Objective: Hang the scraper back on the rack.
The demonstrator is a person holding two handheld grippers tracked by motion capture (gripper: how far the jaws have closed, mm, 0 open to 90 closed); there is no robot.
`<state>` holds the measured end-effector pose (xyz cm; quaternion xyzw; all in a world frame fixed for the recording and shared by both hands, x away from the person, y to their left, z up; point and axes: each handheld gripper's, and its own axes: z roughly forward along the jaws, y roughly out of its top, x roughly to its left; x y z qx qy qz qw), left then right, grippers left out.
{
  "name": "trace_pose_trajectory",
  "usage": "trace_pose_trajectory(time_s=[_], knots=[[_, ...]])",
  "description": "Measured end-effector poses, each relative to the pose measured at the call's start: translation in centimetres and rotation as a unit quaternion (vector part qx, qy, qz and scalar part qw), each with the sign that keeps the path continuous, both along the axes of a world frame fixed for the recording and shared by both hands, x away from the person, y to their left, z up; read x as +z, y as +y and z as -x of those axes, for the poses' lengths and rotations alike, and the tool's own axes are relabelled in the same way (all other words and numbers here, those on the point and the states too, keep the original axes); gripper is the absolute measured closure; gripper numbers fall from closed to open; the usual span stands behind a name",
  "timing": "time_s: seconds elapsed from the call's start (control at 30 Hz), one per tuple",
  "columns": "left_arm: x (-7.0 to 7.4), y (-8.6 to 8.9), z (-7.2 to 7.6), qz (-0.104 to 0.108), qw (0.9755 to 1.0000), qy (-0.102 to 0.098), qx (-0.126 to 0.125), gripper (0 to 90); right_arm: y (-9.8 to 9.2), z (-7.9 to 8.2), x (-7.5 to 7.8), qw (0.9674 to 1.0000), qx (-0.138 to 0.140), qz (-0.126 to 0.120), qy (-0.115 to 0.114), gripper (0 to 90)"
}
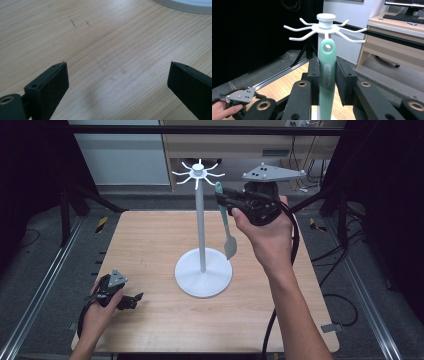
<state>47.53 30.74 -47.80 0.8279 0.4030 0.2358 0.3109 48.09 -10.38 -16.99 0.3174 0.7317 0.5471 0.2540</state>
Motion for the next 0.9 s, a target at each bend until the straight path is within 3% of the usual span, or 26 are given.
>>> trace_pose_trajectory(time_s=[0.9], knots=[[0.0, -0.1, 0.0, 0.001, 1.0, 0.001, -0.001, 3.3, 1.2, -1.8, -0.3, 0.9998, -0.006, 0.011, 0.014, 74.7]])
